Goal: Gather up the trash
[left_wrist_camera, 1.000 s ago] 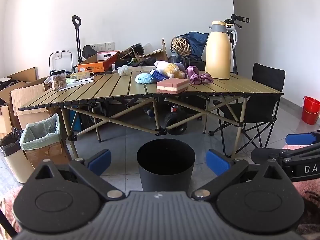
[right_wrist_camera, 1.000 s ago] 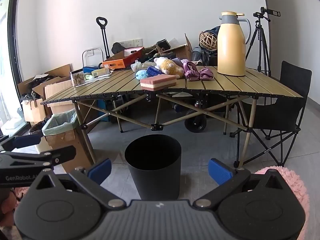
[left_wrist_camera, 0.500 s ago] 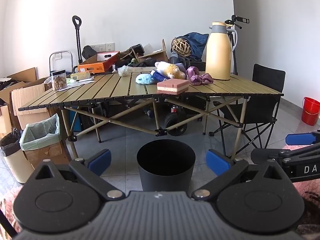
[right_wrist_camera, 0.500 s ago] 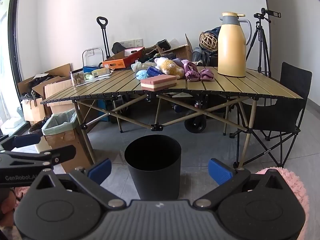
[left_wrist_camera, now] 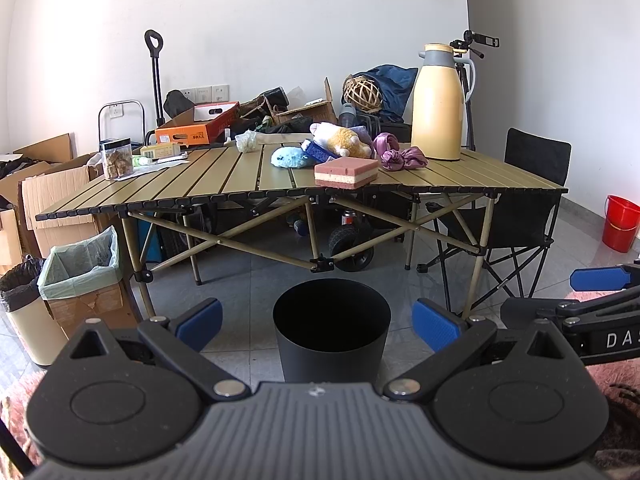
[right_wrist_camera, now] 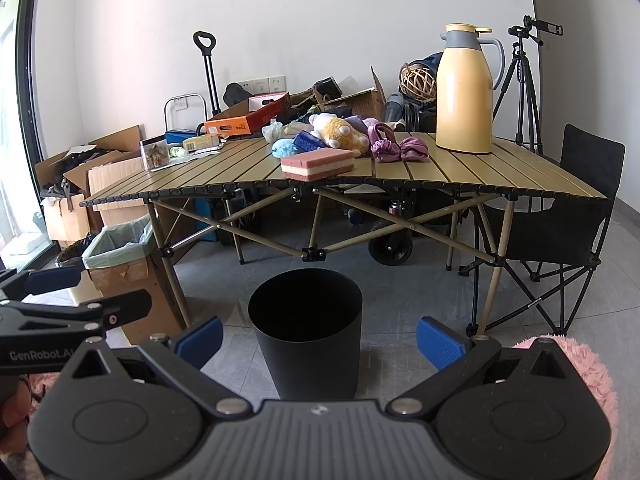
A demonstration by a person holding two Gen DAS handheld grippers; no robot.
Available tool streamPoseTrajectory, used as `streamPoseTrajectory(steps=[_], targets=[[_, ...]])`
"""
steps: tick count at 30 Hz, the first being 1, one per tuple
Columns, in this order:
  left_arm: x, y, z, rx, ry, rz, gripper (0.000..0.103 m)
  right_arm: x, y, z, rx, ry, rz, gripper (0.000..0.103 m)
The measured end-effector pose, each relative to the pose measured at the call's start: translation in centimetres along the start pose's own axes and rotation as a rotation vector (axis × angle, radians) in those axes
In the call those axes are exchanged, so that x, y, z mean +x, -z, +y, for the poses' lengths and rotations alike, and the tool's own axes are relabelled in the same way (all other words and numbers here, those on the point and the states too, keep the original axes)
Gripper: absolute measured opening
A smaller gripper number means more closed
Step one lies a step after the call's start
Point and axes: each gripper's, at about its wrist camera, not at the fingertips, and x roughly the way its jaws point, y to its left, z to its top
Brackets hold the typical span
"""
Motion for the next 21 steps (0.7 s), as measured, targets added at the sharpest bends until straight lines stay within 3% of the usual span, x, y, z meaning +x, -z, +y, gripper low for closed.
streamPoseTrajectory(steps=[21], targets=[[0.0, -0.01, 0.05, -0.002, 0.001, 0.0, 0.103, 0.11, -0.08, 0.18, -0.003, 0.001, 0.001, 0.103]])
